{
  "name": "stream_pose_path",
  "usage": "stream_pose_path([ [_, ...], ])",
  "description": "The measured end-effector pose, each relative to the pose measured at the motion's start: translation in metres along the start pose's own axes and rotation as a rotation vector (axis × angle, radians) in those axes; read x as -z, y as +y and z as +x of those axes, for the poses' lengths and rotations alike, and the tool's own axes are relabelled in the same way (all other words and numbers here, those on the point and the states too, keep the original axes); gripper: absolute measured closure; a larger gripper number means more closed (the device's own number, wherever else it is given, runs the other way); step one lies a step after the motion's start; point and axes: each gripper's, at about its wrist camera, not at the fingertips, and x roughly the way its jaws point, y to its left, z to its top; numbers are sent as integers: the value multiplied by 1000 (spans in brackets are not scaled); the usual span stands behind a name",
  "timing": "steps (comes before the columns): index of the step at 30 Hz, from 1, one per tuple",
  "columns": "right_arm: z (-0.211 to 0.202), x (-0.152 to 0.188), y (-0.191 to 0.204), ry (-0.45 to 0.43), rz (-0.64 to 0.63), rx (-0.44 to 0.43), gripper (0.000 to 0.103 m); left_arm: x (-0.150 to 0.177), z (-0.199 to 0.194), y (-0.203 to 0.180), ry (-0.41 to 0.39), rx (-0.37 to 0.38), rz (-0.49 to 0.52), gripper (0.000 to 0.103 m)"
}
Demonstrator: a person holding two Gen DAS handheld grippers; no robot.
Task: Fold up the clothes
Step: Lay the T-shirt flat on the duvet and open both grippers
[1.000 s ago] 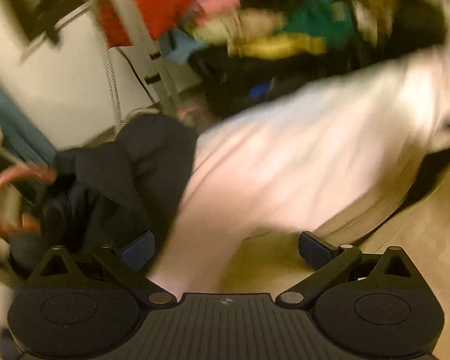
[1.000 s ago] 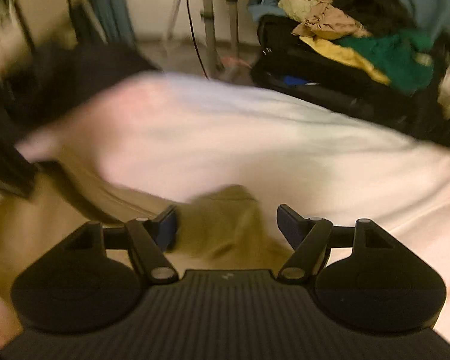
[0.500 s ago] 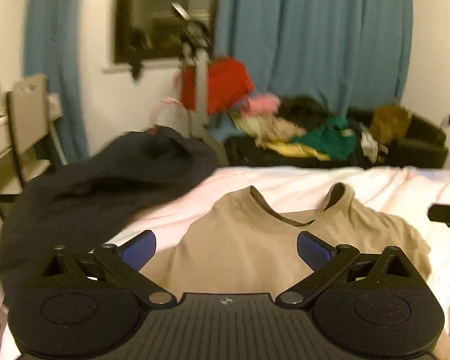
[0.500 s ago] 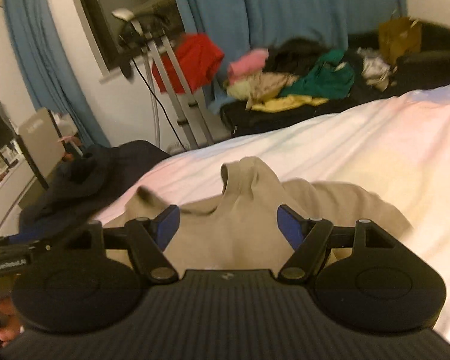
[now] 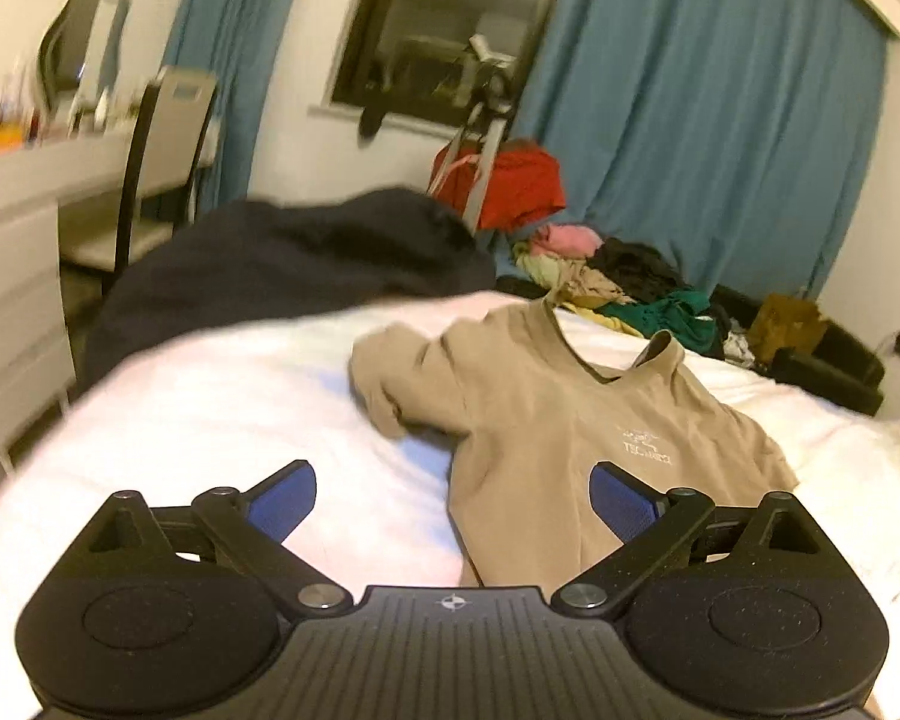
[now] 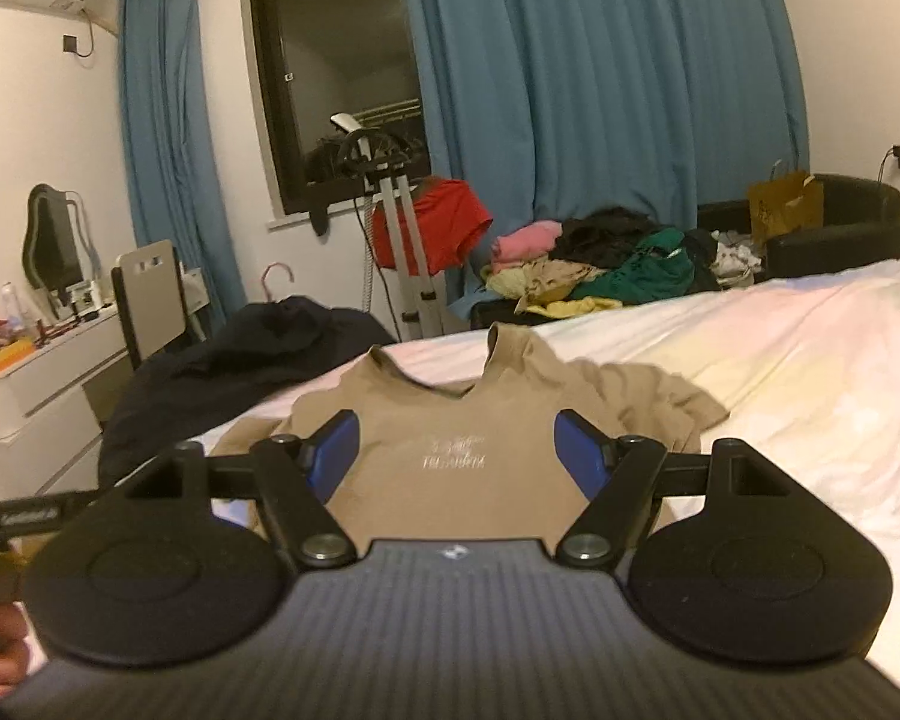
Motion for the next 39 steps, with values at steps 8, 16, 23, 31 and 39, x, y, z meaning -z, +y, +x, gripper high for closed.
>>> stream_pose_path([
  [8, 23, 17, -29, 6, 161, -12, 0, -8, 87, 33, 75, 45, -193, 8],
  [16, 86, 50, -57, 89, 243, 45, 0, -10, 203, 74, 102, 164, -650, 20],
  [23, 132, 65, -71, 156, 294, 55, 0, -32, 252, 66, 45, -20, -702, 69],
  [31, 136, 68, -79, 133, 319, 123, 0, -79, 244, 56, -96, -268, -284, 101],
  [39, 132, 63, -65, 112, 210, 108, 0, -60, 246, 60, 95, -301, -216, 64],
])
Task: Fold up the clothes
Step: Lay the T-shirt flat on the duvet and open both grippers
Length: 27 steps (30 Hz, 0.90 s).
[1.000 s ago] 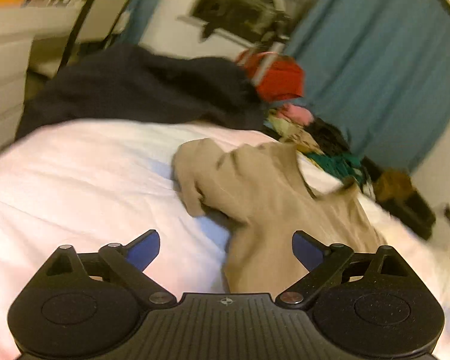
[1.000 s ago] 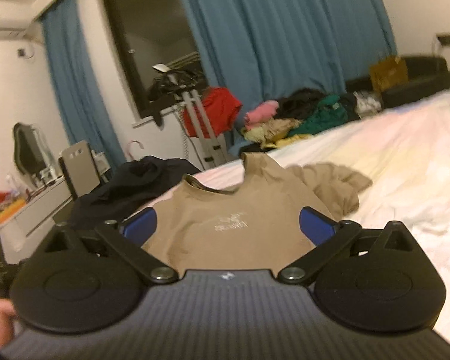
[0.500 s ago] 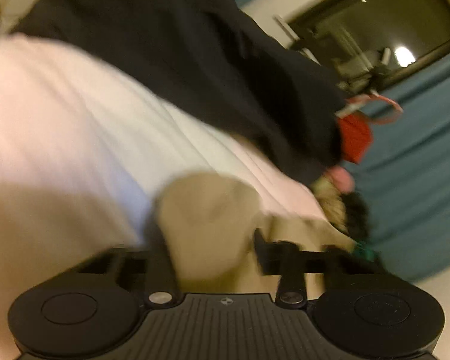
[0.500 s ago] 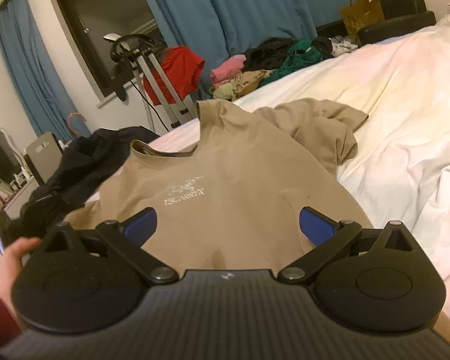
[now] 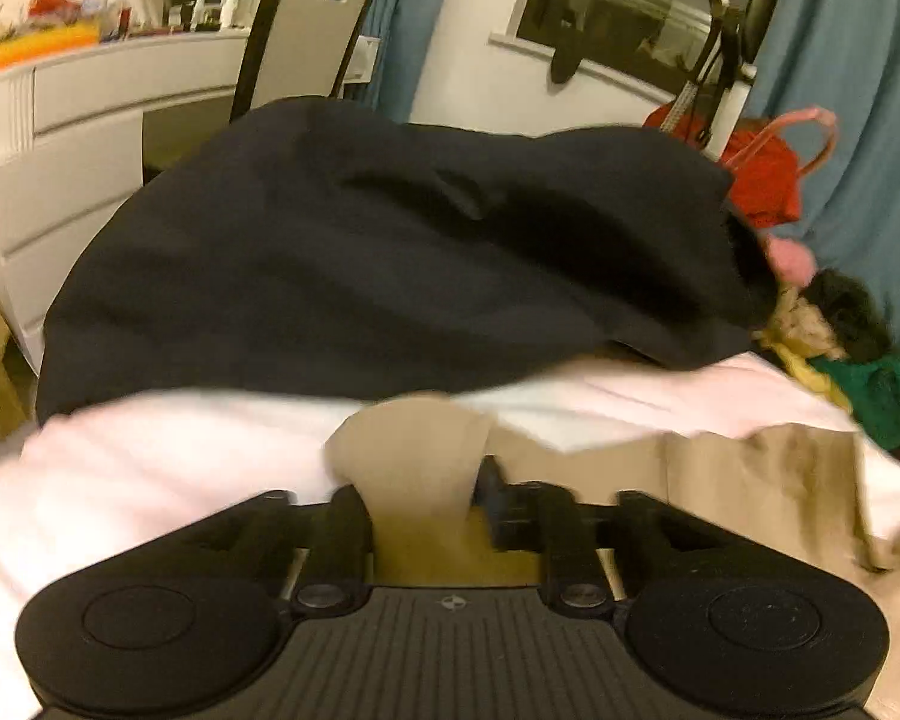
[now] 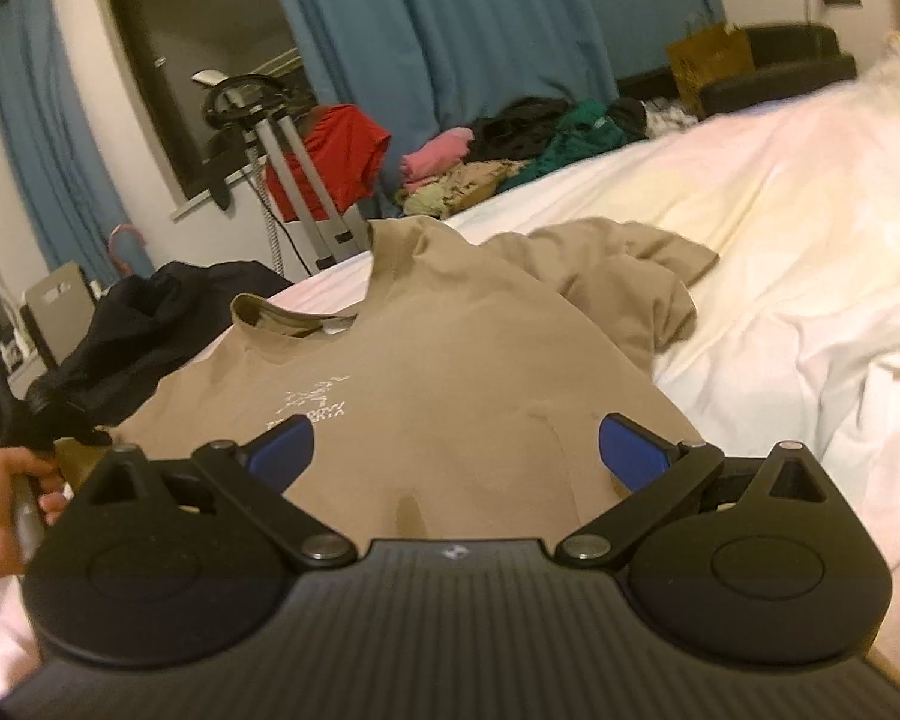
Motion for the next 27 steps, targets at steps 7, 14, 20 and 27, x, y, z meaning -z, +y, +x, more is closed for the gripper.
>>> stream_pose_path([
  [7, -18, 0, 14, -41, -90, -23, 0, 55, -125, 27, 109, 86, 65, 43],
  [14, -57, 2, 21, -73, -162, -34, 0, 161, -256, 46, 329, 182, 202, 40],
  [20, -92, -5, 16, -69, -147, 9, 0, 238, -285, 49, 463, 217, 303, 41],
  [27, -122, -9, 16, -93, -142, -2, 0, 241, -297, 62, 468, 228, 297, 96],
])
